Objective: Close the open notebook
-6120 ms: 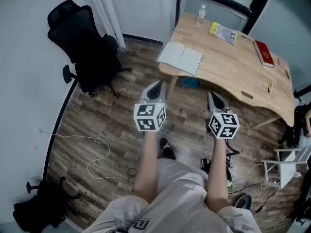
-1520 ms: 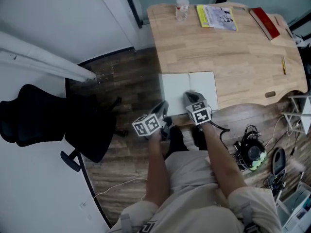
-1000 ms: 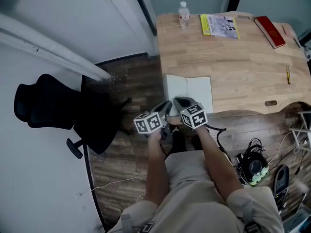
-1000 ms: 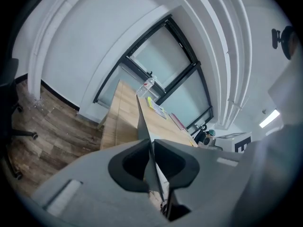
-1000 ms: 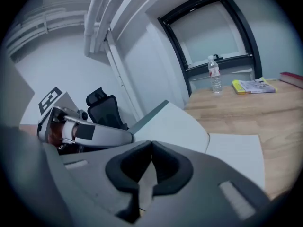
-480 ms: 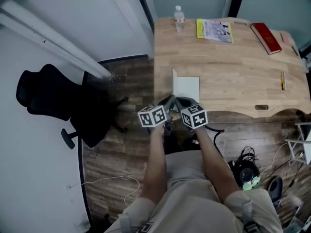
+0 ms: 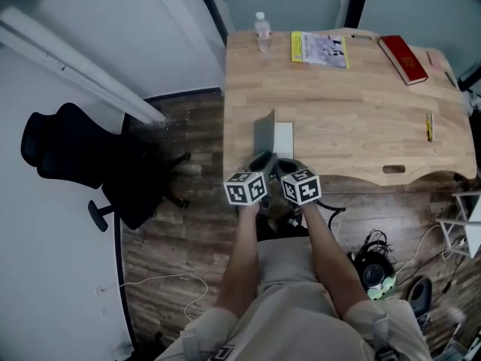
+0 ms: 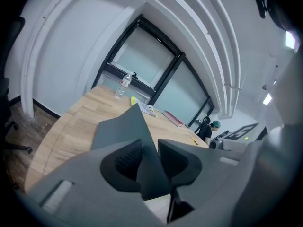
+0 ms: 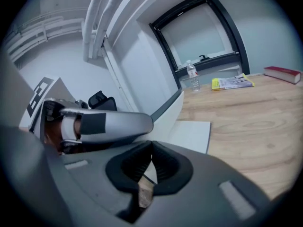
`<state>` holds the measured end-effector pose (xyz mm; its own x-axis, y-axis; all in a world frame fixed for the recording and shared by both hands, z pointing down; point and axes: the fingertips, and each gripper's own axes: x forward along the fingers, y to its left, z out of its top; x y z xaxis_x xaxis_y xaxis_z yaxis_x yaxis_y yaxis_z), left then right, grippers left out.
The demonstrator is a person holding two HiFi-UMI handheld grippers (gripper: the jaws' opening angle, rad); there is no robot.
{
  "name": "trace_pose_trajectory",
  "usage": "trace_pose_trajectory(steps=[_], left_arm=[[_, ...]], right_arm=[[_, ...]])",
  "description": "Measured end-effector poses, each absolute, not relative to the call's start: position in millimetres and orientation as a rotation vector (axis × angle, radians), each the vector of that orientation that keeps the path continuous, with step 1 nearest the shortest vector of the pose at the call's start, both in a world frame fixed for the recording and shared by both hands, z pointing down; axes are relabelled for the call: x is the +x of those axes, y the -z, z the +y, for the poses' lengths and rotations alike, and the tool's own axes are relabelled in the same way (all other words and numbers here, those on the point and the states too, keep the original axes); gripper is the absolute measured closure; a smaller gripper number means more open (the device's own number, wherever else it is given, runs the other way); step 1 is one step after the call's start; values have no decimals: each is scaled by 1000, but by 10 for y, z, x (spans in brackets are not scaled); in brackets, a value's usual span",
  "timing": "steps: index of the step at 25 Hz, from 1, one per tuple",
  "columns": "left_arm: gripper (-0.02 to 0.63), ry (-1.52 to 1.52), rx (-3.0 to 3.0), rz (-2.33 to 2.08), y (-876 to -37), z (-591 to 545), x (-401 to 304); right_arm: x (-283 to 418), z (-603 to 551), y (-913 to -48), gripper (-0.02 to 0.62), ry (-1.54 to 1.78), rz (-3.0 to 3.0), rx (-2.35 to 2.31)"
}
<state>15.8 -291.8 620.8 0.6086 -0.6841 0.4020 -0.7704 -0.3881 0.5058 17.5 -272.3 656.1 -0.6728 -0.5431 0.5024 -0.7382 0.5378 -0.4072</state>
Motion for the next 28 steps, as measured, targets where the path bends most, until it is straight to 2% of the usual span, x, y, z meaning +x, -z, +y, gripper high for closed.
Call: trace_pose_trajectory(steps=[2, 11, 21, 28], left_arm=[[499, -158, 2162, -1103, -6266, -2891, 269], [485, -262, 2089, -1021, -6724, -2735, 605], [485, -368, 2046, -1042, -7155, -2653, 584], [486, -395, 2091, -1002, -7168, -2565, 504]], right_arm=[[282, -2719, -6659, 594, -914, -2443, 1090], [618, -2641, -7158, 594, -1075, -2293, 1157], [778, -2435, -7470, 594, -1055, -2134, 1193], [929, -2326, -7174, 594, -912, -2152, 1304]])
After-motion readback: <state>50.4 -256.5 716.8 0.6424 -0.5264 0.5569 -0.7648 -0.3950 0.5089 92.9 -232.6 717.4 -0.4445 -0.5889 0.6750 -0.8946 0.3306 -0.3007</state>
